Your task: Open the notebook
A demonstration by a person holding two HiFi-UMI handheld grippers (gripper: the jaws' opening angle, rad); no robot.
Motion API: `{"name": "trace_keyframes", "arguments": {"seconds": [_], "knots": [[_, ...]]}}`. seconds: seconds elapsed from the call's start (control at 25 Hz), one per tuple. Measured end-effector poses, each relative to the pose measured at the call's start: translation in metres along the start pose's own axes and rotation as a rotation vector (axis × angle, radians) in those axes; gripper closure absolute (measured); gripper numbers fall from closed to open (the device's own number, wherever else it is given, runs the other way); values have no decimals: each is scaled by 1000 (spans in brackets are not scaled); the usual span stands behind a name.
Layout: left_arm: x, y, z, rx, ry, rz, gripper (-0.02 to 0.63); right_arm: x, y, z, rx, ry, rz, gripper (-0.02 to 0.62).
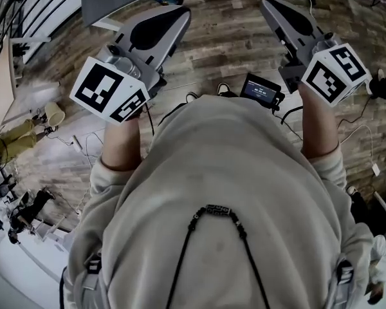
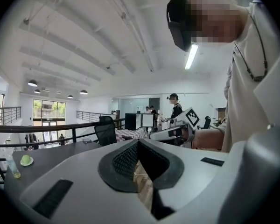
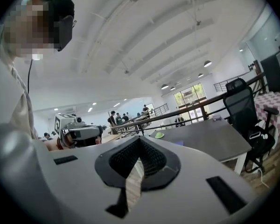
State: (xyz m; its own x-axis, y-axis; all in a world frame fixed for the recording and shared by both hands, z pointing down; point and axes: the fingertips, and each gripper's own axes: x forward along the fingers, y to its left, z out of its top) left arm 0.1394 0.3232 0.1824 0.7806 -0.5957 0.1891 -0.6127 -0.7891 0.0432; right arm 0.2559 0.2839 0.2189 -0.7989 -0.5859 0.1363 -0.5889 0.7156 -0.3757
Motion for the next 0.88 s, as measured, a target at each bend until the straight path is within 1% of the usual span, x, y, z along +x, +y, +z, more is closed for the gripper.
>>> {"name": "trace_keyframes", "arguments": {"seconds": [0.12, 0.2, 0.4, 0.6, 0.72, 0.88], "knots": [[12, -2, -1, -6, 8, -22, 604, -14, -12, -10, 63, -14, -8, 580], [19, -3, -2, -4, 16, -34, 604, -22, -16, -11, 69, -15, -20, 580], [36, 2, -3, -38, 7, -72, 604, -37, -31, -10, 78, -27, -85, 580], [48, -4, -3, -20, -2, -133, 604, -56, -38, -10, 119, -40, -153, 580], [48, 5, -8, -43, -7, -151, 604, -54, -35, -10, 121, -36, -174, 580], [52, 34, -6, -65, -29, -172, 604, -35, -38, 0, 108, -32, -212, 580]]}}
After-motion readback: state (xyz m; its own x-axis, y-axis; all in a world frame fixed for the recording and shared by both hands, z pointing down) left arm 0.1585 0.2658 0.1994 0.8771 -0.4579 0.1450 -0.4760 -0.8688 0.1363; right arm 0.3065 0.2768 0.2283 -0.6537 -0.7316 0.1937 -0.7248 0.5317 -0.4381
